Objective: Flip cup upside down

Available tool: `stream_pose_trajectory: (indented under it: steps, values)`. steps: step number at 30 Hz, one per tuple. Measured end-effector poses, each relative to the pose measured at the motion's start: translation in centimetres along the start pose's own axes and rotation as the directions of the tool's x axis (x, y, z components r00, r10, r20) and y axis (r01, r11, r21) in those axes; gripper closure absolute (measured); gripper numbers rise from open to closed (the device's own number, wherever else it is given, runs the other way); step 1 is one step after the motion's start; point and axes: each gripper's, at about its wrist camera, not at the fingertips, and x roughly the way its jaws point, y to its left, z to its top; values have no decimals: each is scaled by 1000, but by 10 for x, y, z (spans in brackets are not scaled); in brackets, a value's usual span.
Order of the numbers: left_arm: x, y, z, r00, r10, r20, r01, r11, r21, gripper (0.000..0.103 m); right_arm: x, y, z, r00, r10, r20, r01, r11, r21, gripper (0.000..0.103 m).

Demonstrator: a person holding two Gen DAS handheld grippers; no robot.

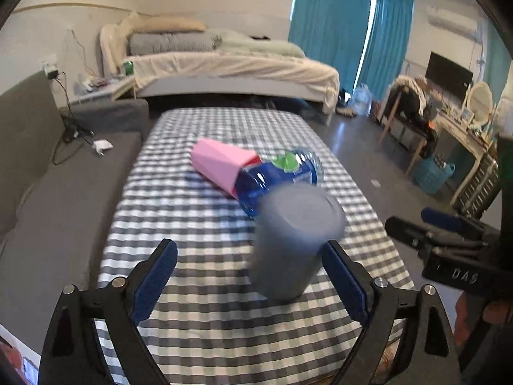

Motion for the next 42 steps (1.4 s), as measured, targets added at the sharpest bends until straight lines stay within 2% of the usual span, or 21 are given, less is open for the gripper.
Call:
stream_pose_trajectory:
  steps: [5,9,14,15,18,30,42]
  values:
    - [-13,13,2,999,8,52,-5,999,-49,2,-8,8,-1,1000,11,17,-10,999,-31,15]
    - [-18,19,5,995,68,79,-63,995,-74,2,-16,15,-2,999,17,41,-14,998,-61,15]
    - [-20,22,4,987,128,97,-123,991,-57,2,-22,25,-6,999,-6,53,11,995,-103,13]
    - [-21,23,3,986,130,104,-125,991,-54,1,-25,27,-7,998,-13,63,20,993,-113,9]
    - [-23,26,-1,985,134,106,-128,990,-62,0,-29,29,-10,997,-15,81,25,992,-120,7]
    - [-23,15,-6,988,122,93,-122,992,-10,0,-31,25,-9,996,-22,82,30,994,-103,6]
    - [-21,16,-6,987,134,90,-132,991,-29,0,-32,24,-8,997,-20,79,28,995,-100,6]
